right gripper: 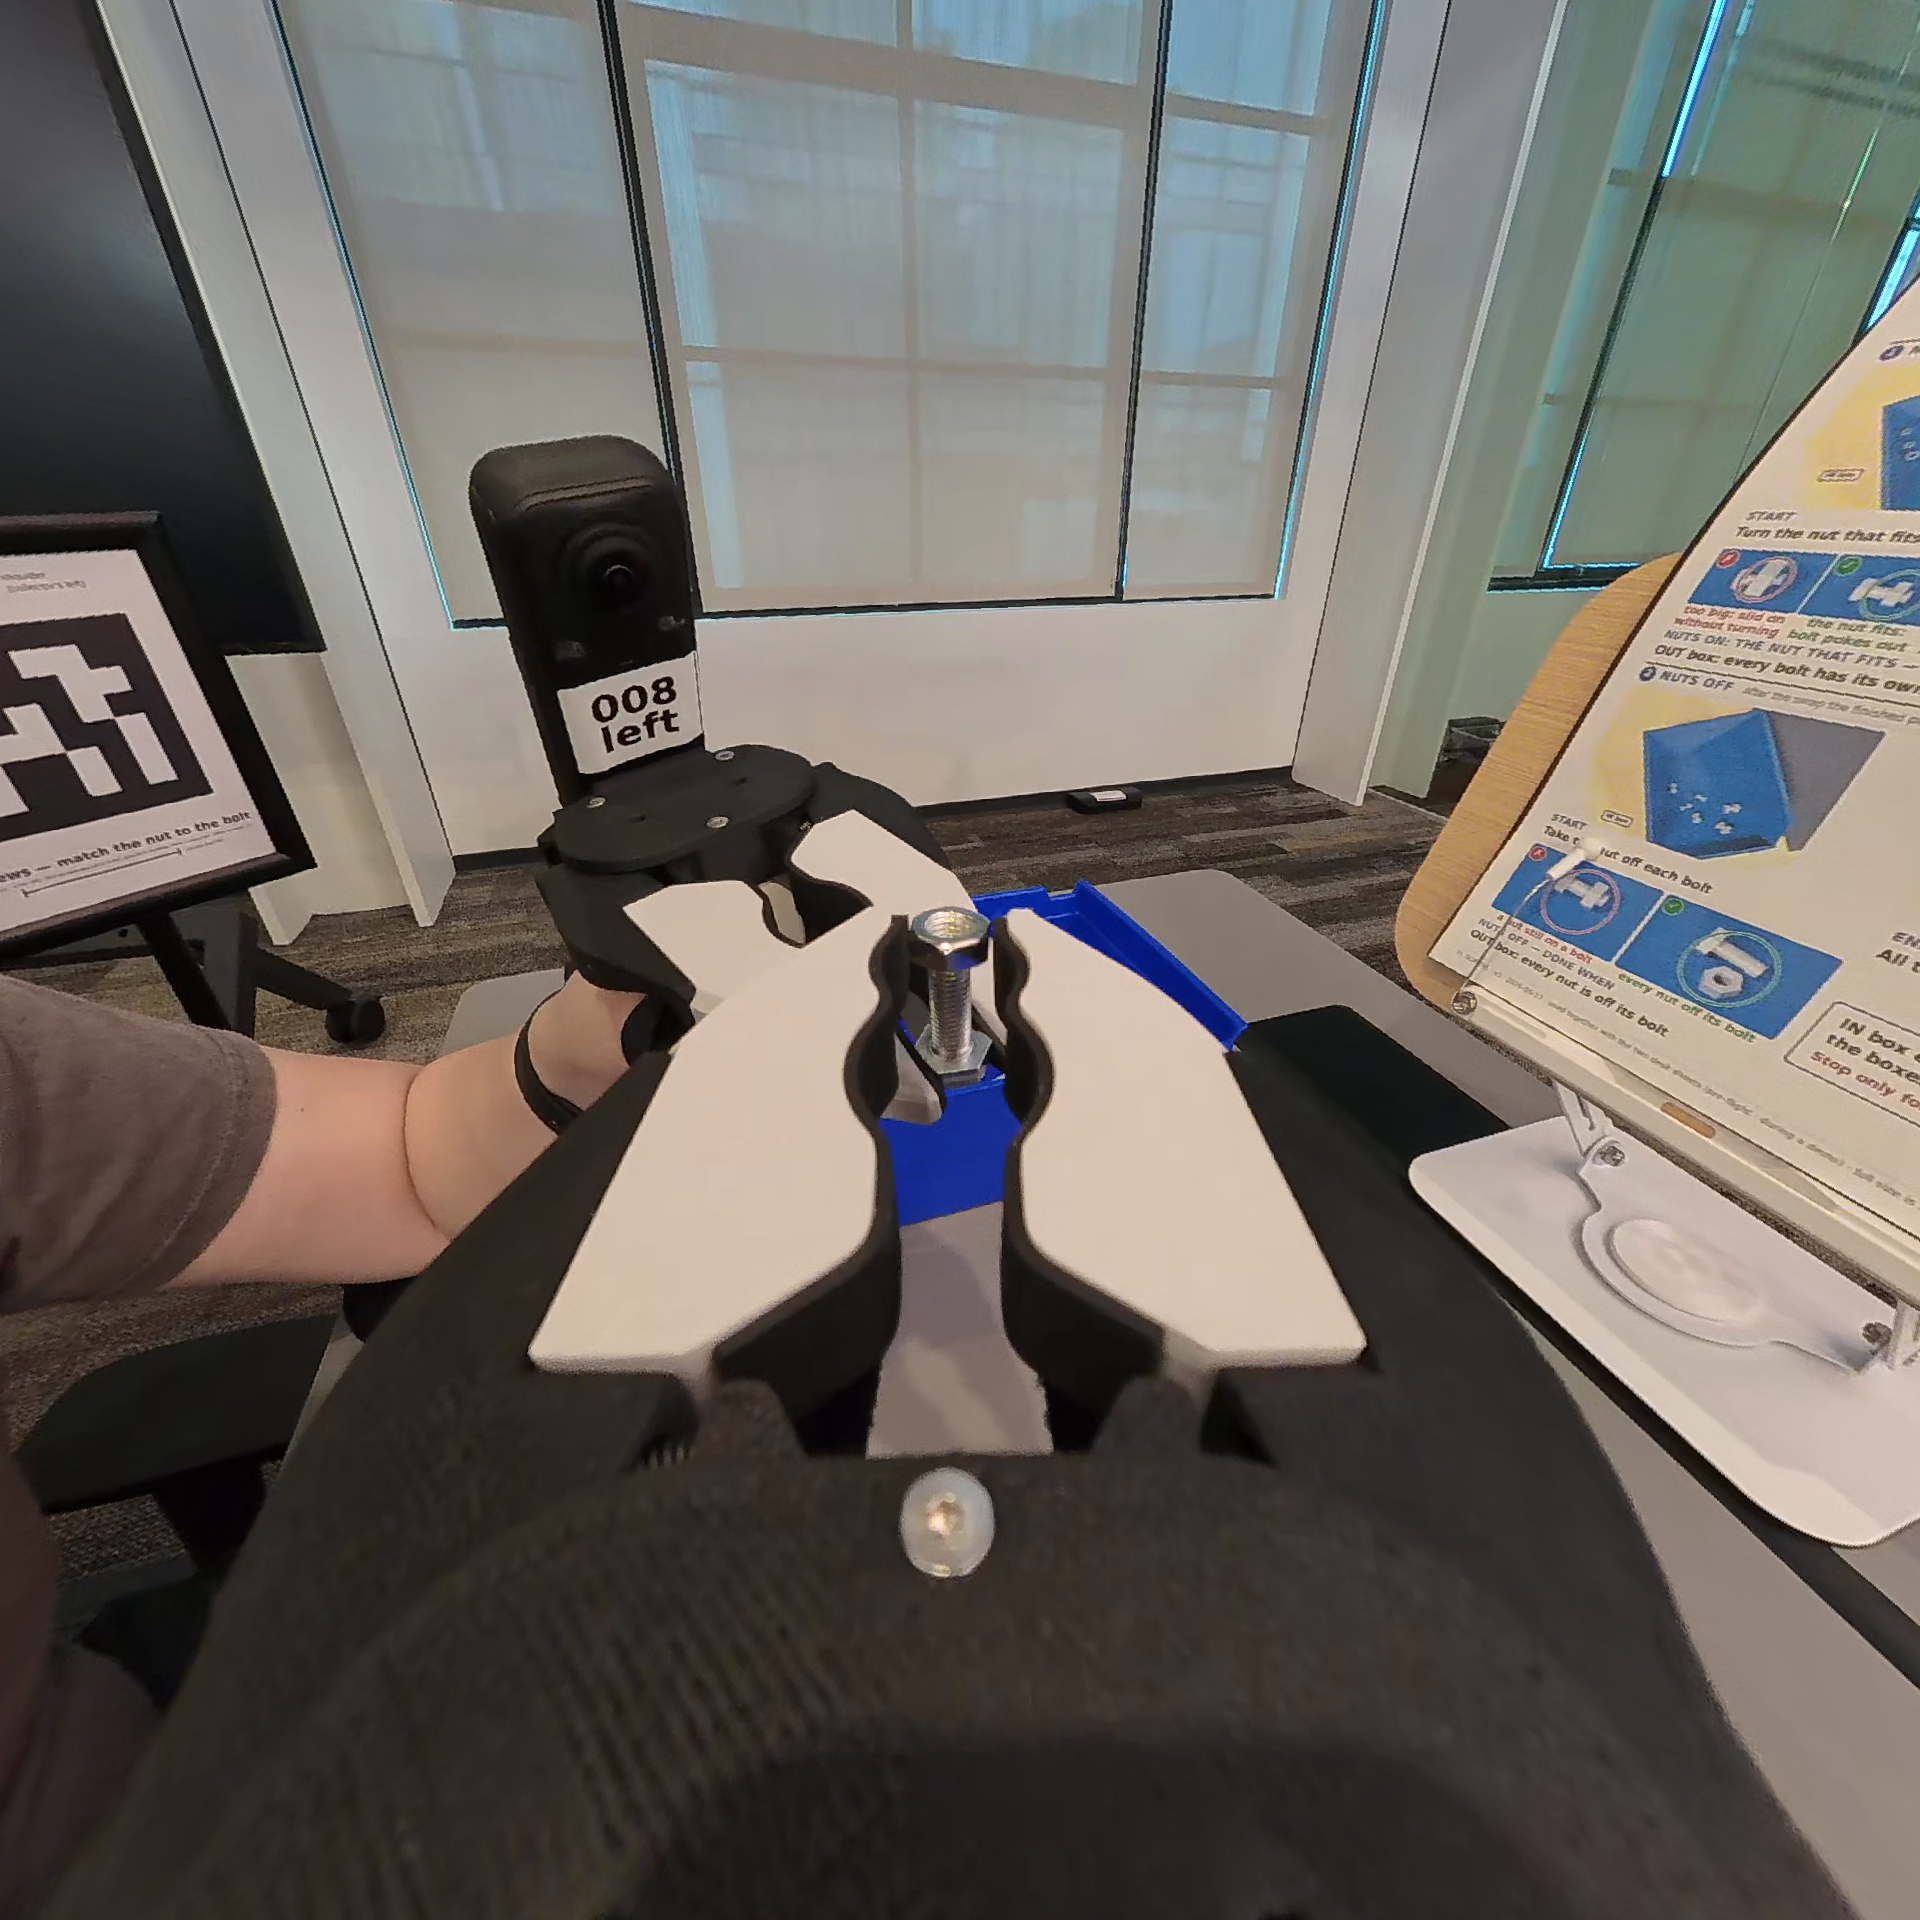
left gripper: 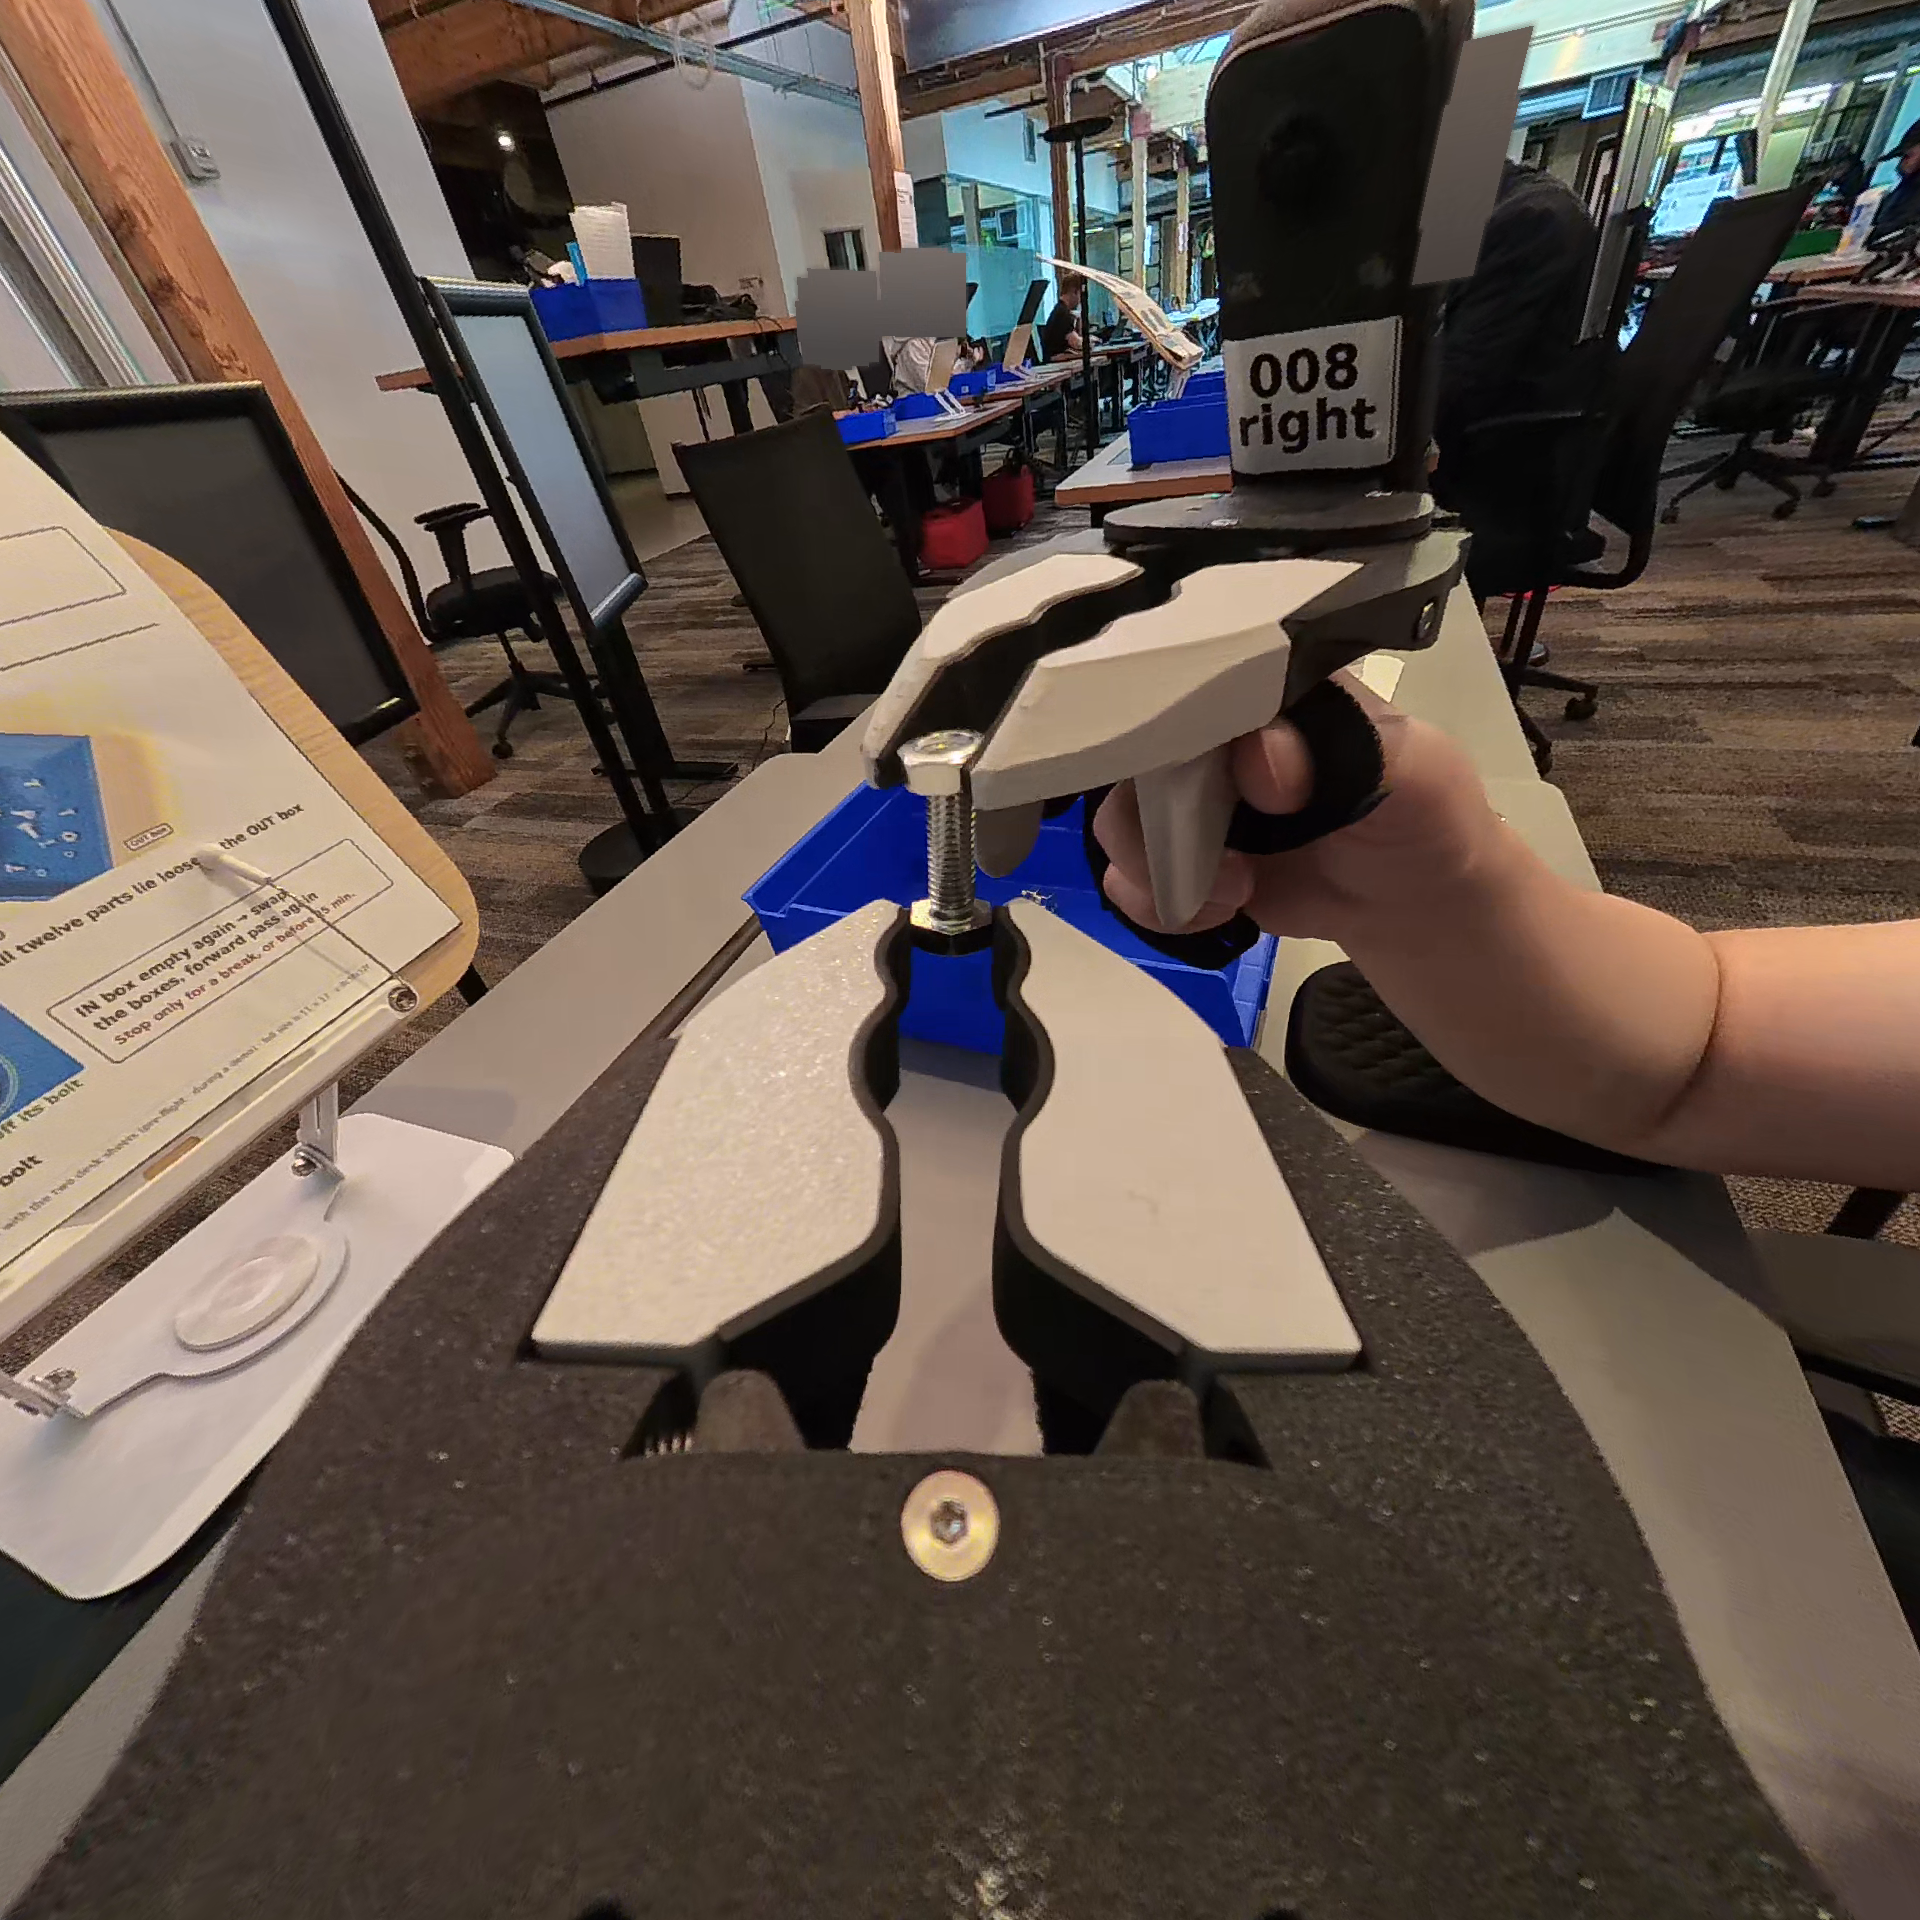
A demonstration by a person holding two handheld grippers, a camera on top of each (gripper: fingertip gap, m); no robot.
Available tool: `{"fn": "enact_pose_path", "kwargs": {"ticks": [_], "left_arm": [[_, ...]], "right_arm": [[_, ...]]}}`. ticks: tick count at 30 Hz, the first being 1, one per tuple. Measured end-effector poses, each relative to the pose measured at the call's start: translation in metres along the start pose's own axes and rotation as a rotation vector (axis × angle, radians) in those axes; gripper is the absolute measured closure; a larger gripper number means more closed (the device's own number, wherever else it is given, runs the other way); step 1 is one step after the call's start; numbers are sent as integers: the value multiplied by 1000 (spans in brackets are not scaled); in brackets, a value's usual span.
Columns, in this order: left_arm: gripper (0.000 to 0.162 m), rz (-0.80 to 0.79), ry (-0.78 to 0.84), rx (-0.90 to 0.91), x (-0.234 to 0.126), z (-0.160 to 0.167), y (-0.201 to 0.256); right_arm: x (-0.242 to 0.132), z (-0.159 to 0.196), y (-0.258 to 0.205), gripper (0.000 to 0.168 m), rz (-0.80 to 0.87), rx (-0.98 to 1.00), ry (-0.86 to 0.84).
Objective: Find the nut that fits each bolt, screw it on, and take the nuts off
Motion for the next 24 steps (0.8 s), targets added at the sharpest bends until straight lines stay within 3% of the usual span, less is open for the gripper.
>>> {"fn": "enact_pose_path", "kwargs": {"ticks": [24], "left_arm": [[148,14,25,-14,-5,-5,-1]], "right_arm": [[-5,-8,-7,136,-56,-110,39]]}}
Point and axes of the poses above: each gripper's, where its closed fingertips meet, x out along the fingers, z out of its underside, y = z × x across the jaws, the point moved 6 cm from there along -x, back along the fingers, and after that the axes turned 6 degrees about z, right-handed, at the moved point
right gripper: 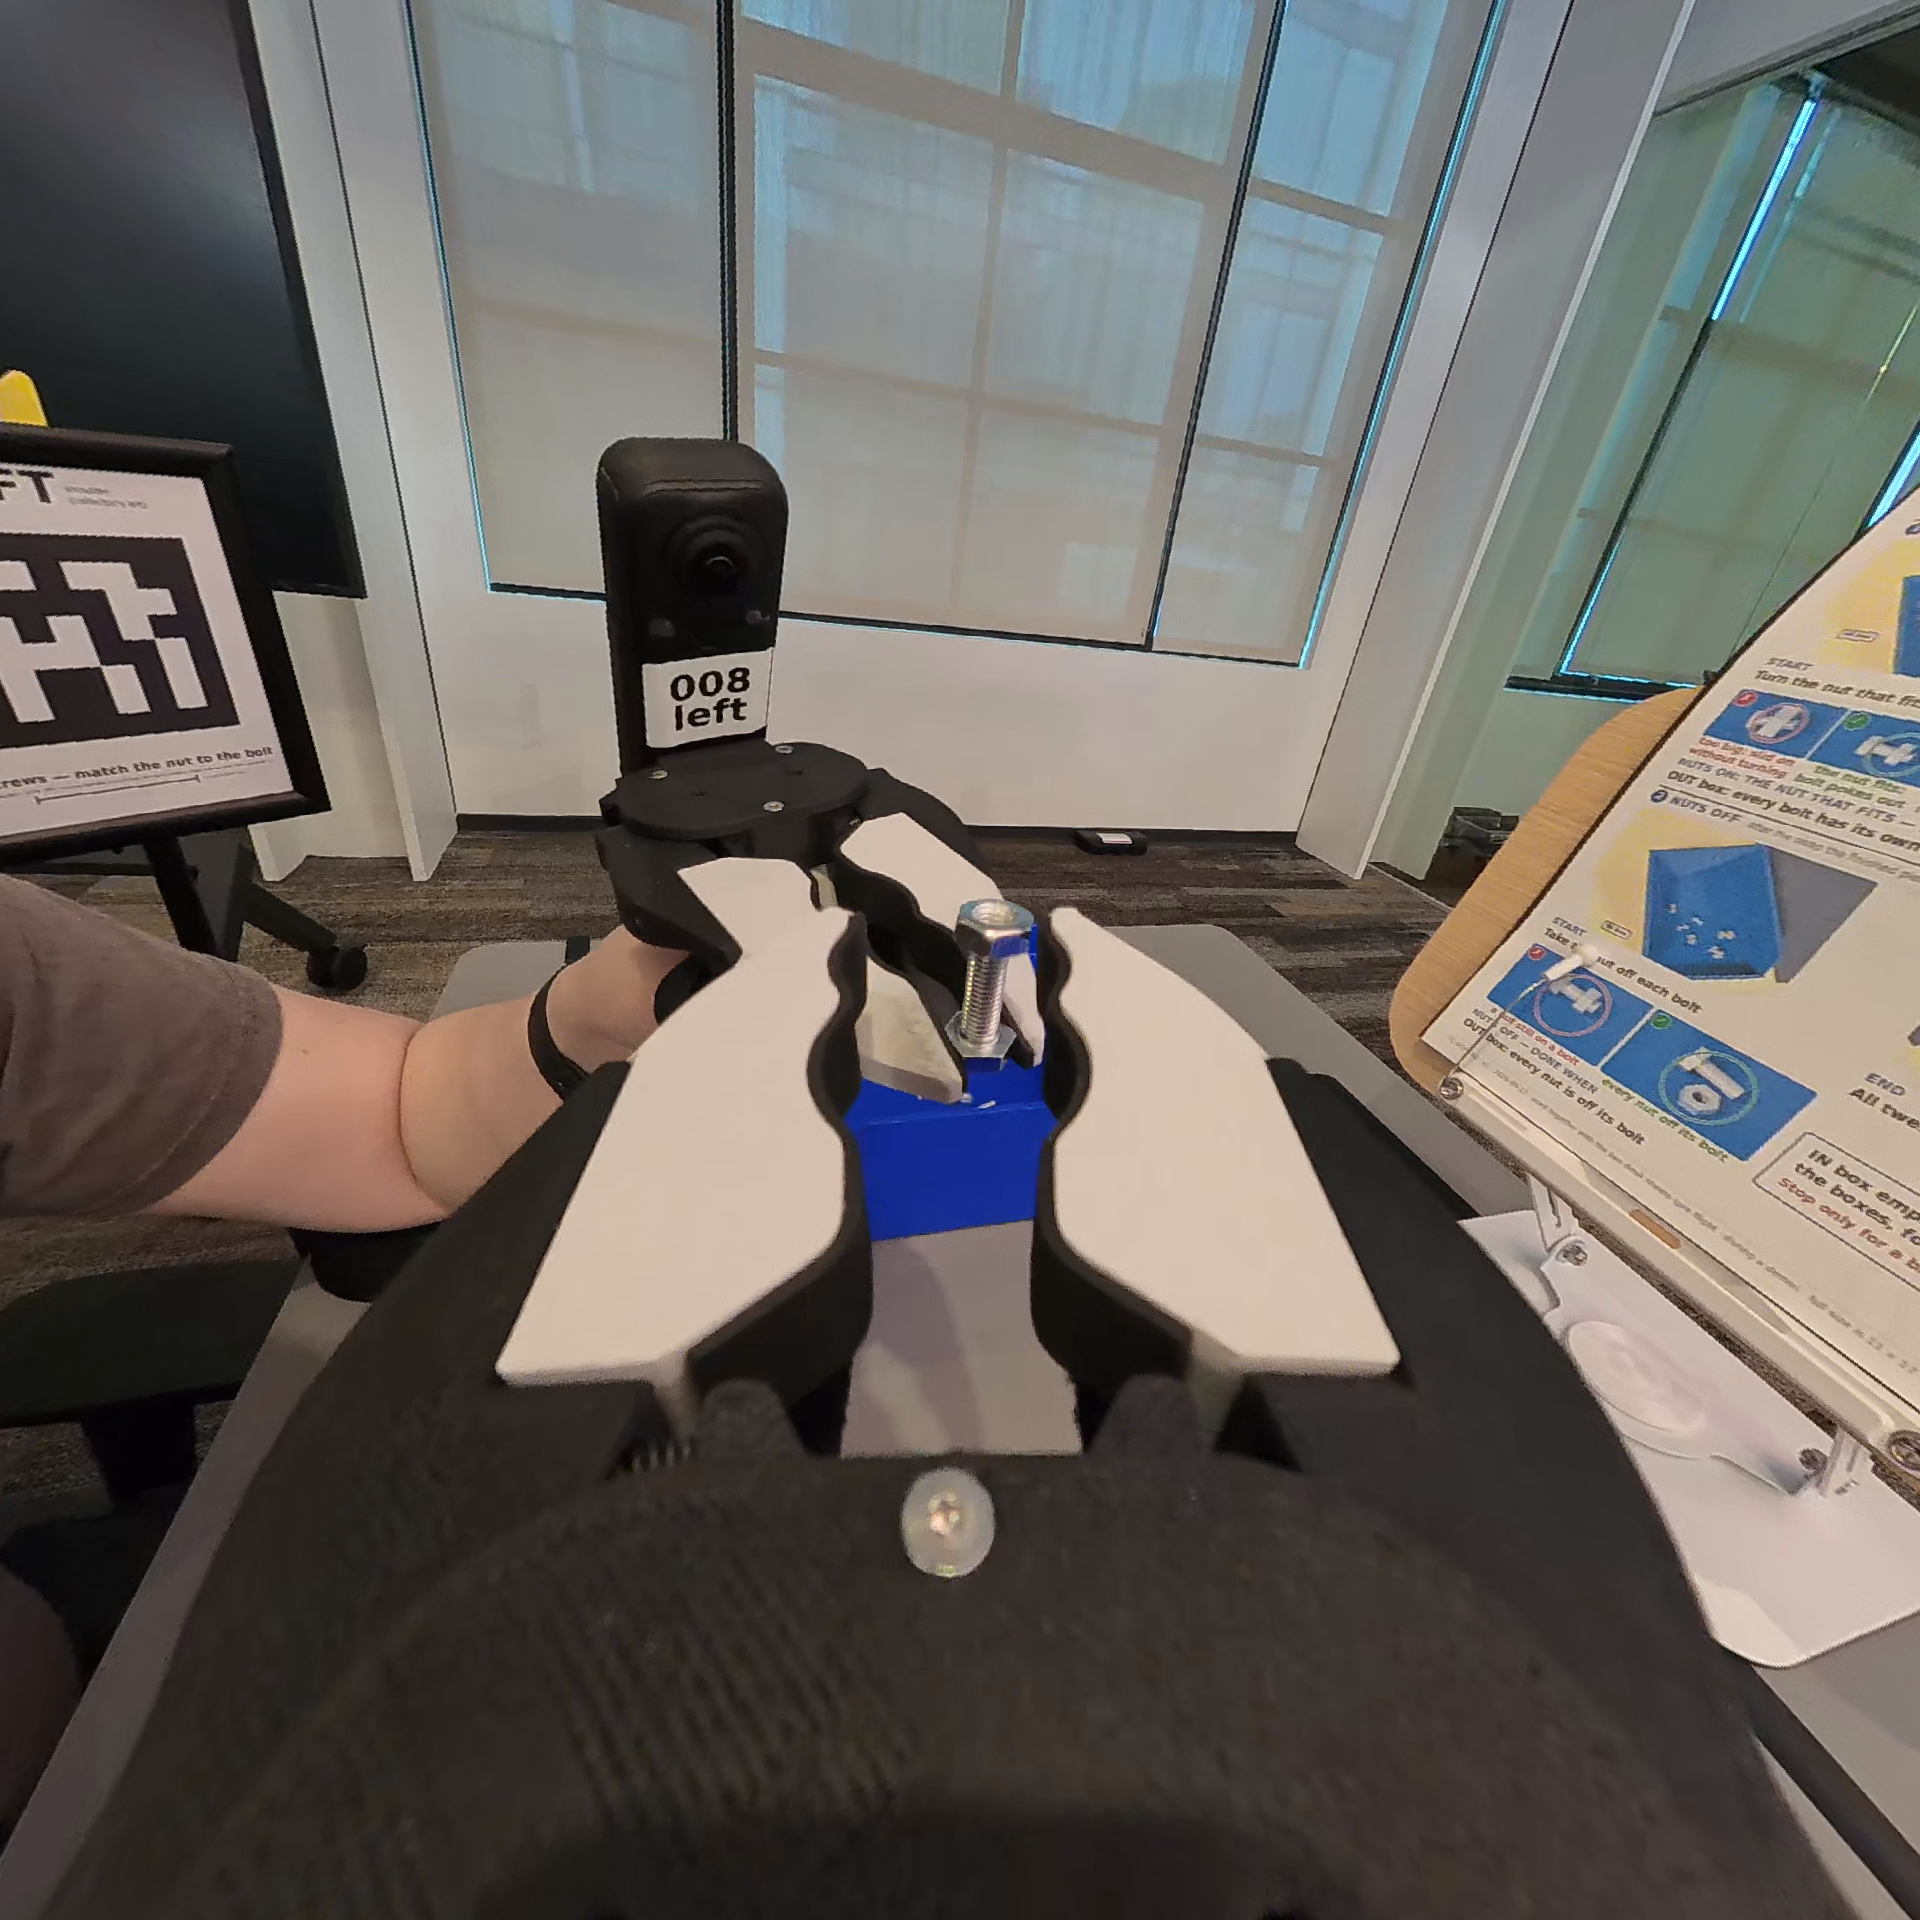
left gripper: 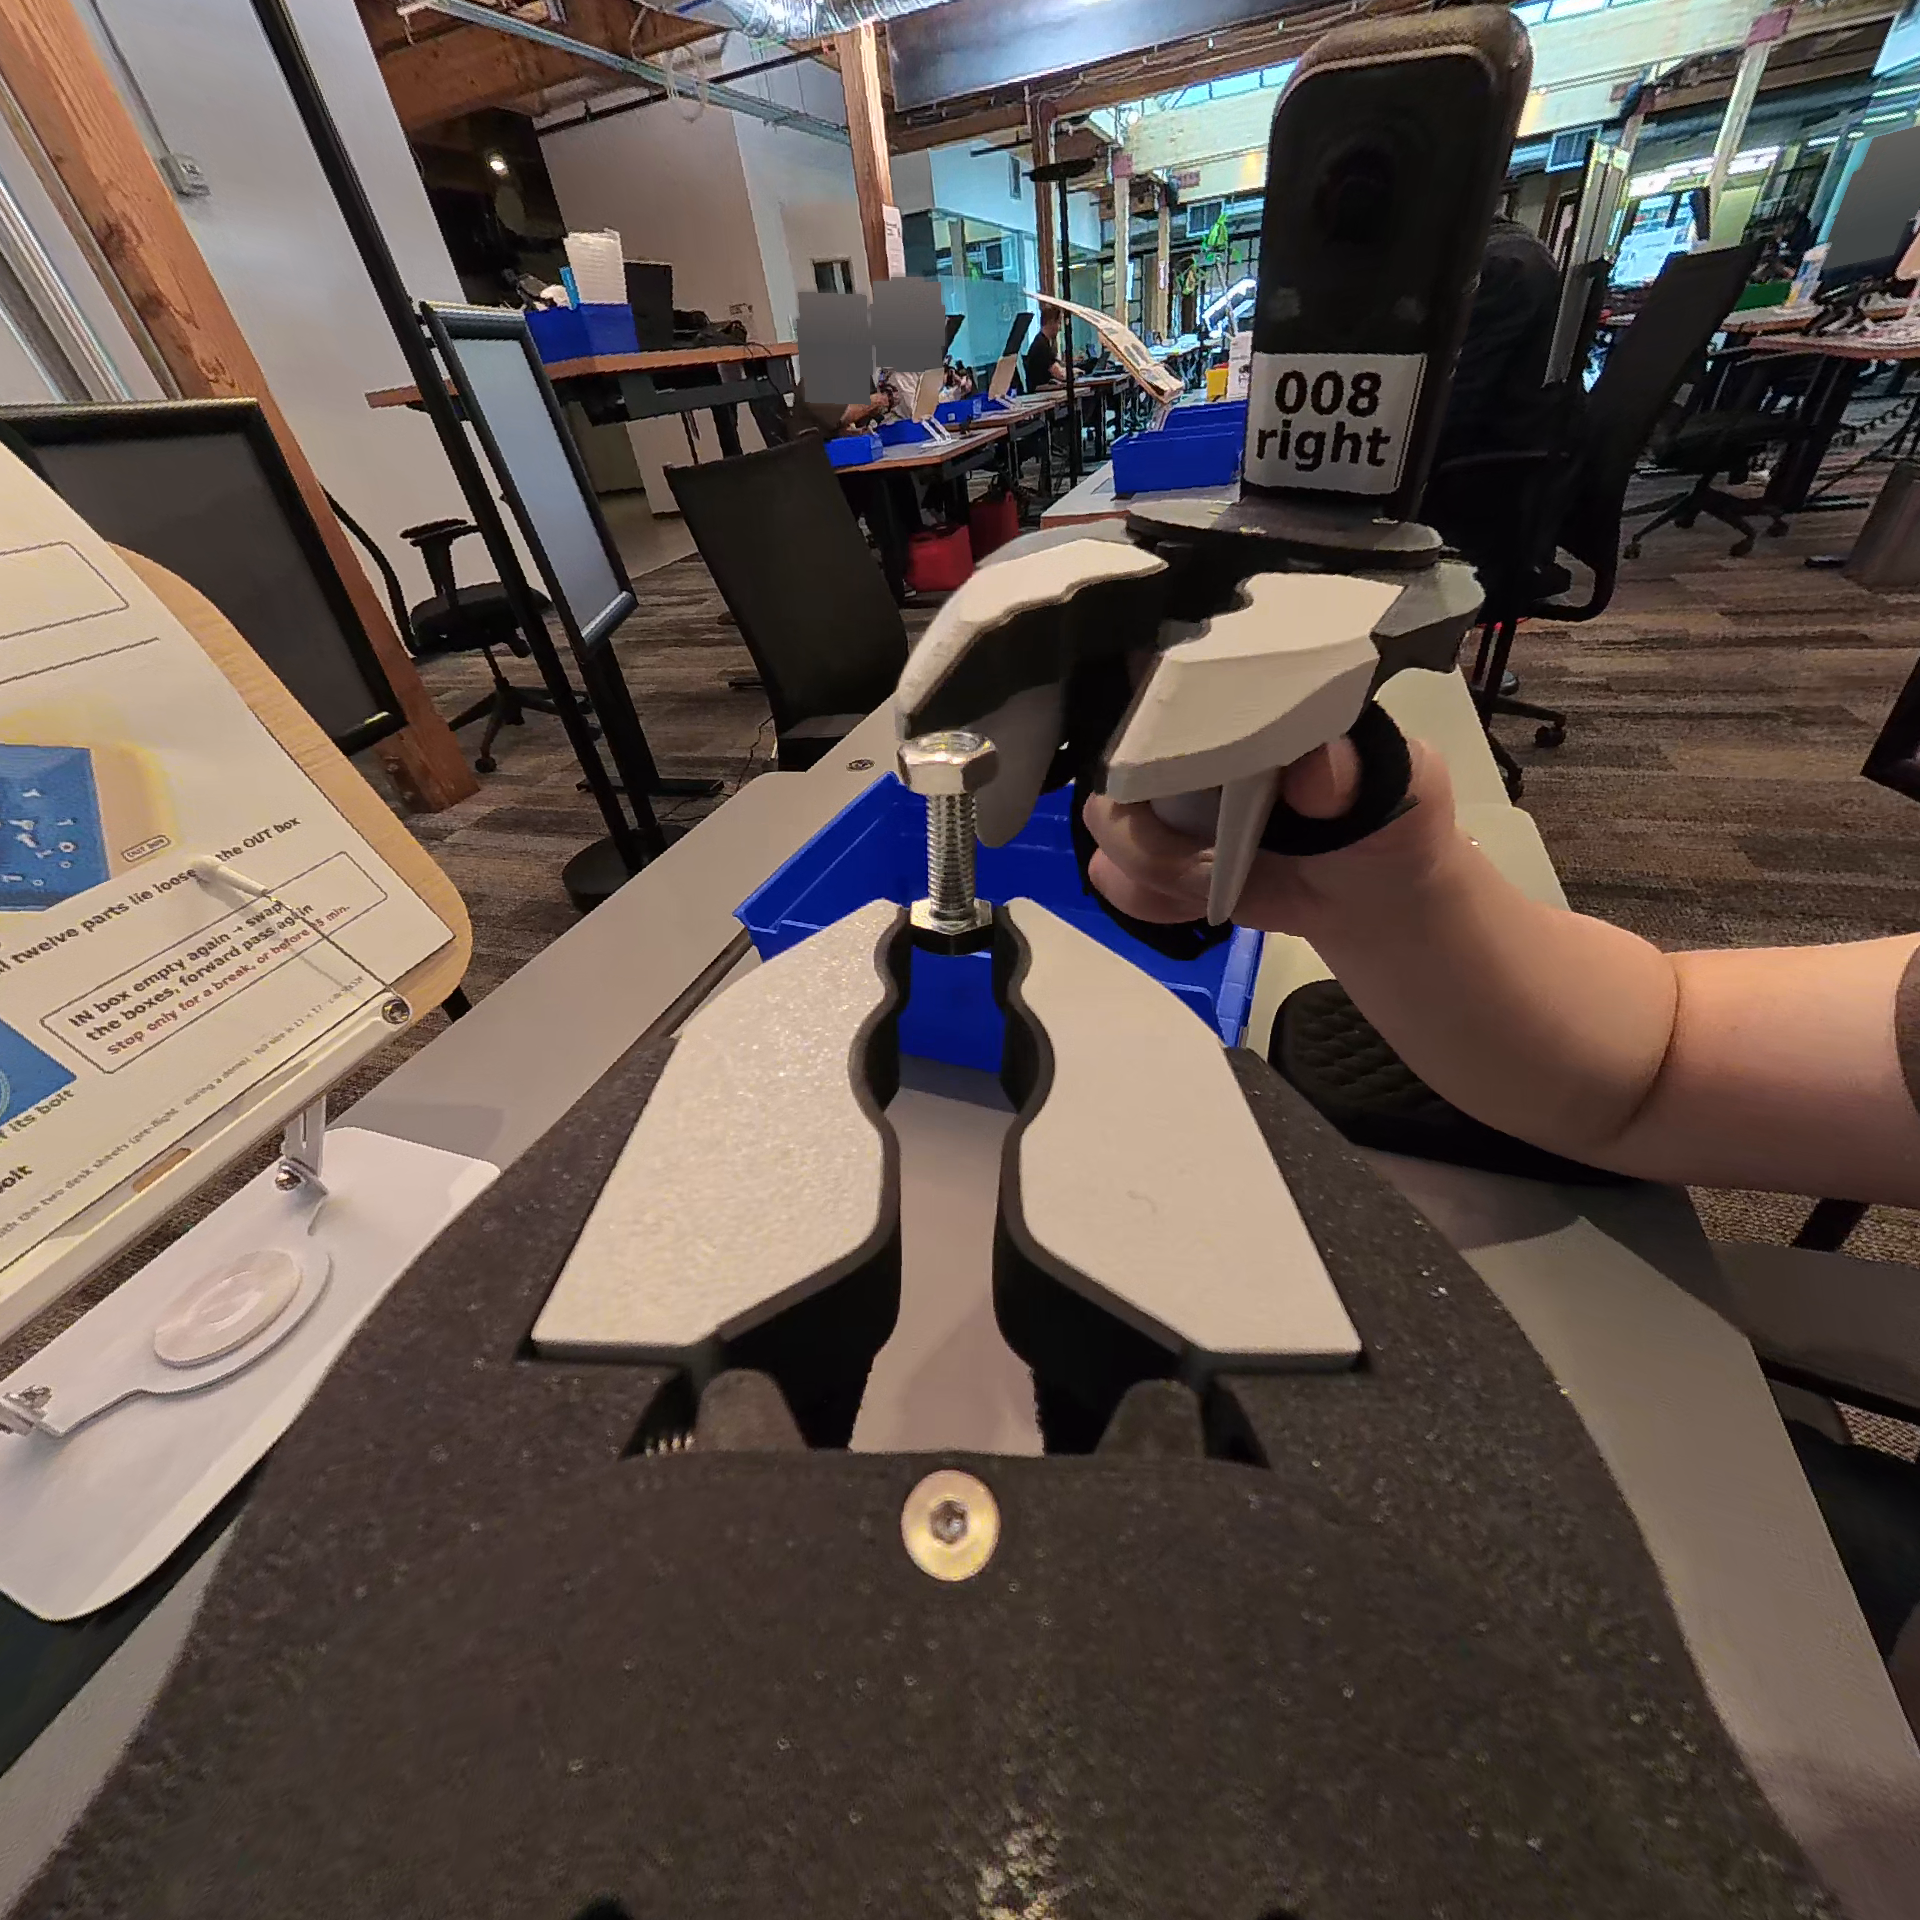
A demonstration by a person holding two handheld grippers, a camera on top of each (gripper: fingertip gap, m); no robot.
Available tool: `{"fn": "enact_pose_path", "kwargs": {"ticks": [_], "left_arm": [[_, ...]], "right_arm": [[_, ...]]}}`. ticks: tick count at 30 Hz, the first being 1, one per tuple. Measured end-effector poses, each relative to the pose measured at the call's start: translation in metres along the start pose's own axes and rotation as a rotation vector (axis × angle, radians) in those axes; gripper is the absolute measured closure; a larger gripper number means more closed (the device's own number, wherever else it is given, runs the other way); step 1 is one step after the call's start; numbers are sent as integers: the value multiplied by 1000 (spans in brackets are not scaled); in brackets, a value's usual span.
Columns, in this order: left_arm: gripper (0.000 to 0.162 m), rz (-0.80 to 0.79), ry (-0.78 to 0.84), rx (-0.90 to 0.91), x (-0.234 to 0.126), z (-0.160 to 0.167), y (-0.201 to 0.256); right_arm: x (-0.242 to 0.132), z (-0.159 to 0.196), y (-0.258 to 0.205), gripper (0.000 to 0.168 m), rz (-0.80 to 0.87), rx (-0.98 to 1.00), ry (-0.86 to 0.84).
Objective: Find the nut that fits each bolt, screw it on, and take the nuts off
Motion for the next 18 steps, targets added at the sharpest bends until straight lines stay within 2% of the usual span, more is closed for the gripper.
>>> {"fn": "enact_pose_path", "kwargs": {"ticks": [18], "left_arm": [[148,-15,-1,-1,-1,0,-3]], "right_arm": [[0,1,-1,139,11,-16,-26]]}}
Point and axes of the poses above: each gripper's, where its closed fingertips meet, x out along the fingers, z out of its underside, y = z × x across the jaws, the point moved 6 cm from there along -x, back along the fingers, and after that the axes turned 6 degrees about z, right-handed, at the moved point
